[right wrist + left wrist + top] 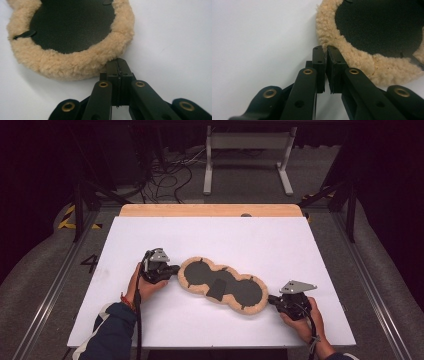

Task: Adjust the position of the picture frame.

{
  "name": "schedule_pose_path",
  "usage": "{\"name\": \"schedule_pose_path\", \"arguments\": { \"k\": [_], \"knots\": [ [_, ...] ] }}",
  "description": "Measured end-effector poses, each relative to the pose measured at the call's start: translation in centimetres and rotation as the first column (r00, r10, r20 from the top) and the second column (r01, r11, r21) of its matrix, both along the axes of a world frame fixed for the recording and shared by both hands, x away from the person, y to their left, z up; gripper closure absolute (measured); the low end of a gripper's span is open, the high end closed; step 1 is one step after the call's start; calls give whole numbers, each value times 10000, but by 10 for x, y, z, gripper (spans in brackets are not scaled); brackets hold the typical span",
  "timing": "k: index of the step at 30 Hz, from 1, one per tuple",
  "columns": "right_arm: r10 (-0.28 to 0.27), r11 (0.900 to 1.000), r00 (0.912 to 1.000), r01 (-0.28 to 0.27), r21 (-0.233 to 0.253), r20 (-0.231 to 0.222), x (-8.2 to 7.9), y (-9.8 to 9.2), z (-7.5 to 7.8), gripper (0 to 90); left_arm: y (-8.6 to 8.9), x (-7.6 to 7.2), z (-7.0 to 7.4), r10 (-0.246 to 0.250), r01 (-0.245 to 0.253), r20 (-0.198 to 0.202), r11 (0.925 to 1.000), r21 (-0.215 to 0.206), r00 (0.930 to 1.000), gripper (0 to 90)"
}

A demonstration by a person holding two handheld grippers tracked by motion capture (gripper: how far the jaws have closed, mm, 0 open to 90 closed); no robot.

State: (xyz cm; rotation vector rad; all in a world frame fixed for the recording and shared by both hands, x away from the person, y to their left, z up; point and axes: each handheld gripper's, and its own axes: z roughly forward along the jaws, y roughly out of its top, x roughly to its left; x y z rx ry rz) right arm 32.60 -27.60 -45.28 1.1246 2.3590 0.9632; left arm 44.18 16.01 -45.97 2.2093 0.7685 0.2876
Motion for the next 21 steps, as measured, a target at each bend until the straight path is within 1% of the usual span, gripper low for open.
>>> {"name": "schedule_pose_path", "arguments": {
  "k": [2, 4, 8, 9, 12, 14, 16, 17, 18, 19, 20, 21],
  "knots": [
    [-115, 9999, 9999, 116, -105, 106, 5, 0, 0, 900, 1, -2, 1, -11, 11, 80, 10000, 23, 10000, 856],
    [-250, 9996, 9995, 252, -87, 184, 13, 1, 0, 900, 3, -3, 1, 10, -10, 60, 10000, -19, 10000, 861],
    [-448, 9988, 9990, 447, 181, 38, 29, -1, -1, 900, 7, -4, 1, -63, 63, 103, 10000, 33, 9999, 852],
    [-511, 9984, 9987, 511, 242, 12, 32, -2, -1, 900, 7, -5, 0, 81, -81, 26, 9999, -63, 10000, 852],
    [-675, 9974, 9977, 675, 239, 8, 43, -1, 0, 900, 7, -5, 0, 137, -136, 26, 9998, -140, 9999, 853],
    [-773, 9968, 9970, 771, 223, 91, 49, 1, -1, 900, 8, -5, -1, 184, -185, -40, 9995, -269, 9998, 852],
    [-813, 9965, 9966, 810, 221, 114, 52, 2, -1, 900, 8, -5, -1, 213, -214, -30, 9994, -273, 9998, 852],
    [-757, 9966, 9971, 759, 320, -85, 58, 1, 0, 899, 7, -6, -1, 293, -294, -46, 9993, -248, 9996, 841],
    [-757, 9966, 9971, 759, 320, -85, 58, 1, 0, 899, 7, -7, -1, 331, -331, -4, 9993, -184, 9995, 841],
    [-705, 9969, 9973, 711, 340, -183, 59, 0, 1, 890, 7, -7, -1, 312, -311, 85, 9995, -73, 9995, 835],
    [-679, 9963, 9975, 688, 516, -185, 57, -3, 0, 888, 6, -9, -1, 341, -341, 76, 9994, -4, 9994, 838],
    [-593, 9971, 9981, 599, 477, -151, 54, -4, 0, 888, 5, -9, -1, 305, -311, 256, 9992, 265, 9992, 837]
  ]
}}
